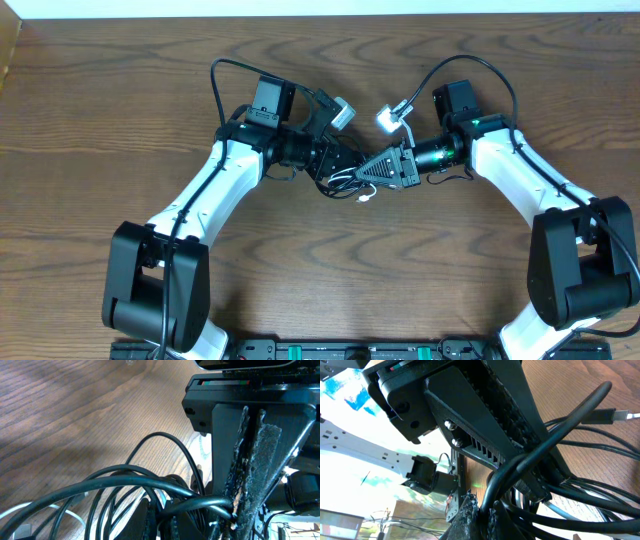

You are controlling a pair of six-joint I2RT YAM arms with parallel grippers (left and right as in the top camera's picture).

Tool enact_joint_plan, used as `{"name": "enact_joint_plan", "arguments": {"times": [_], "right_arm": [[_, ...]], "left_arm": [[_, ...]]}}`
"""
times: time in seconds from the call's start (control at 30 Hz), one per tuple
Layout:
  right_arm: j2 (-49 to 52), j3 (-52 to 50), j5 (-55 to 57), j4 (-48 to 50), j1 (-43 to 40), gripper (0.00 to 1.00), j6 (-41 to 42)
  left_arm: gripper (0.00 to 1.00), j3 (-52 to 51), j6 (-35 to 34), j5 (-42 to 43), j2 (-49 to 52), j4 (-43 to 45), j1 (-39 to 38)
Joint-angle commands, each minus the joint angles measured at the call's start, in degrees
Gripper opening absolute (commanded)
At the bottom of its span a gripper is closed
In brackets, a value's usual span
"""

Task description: Untangle cables

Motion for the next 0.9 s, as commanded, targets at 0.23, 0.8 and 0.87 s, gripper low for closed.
{"name": "enact_joint_plan", "arguments": {"times": [0.23, 0.8, 0.87], "right_arm": [[-1.1, 0.0, 8.2, -1.3, -2.5, 0.27, -1.5], [-1.3, 0.0, 12.0, -0.7, 0.3, 0.28, -4.5], [-1.3, 0.0, 13.0, -0.7, 0.7, 0.26, -4.5]], "left_arm": [[0.07, -0.2, -0.3, 0.6, 0.2, -6.0, 3.0], [0.07, -0.2, -10.8, -0.6, 0.2, -11.9, 6.3], [0.07, -0.2, -12.3, -0.7, 0.2, -11.9, 6.3]]}}
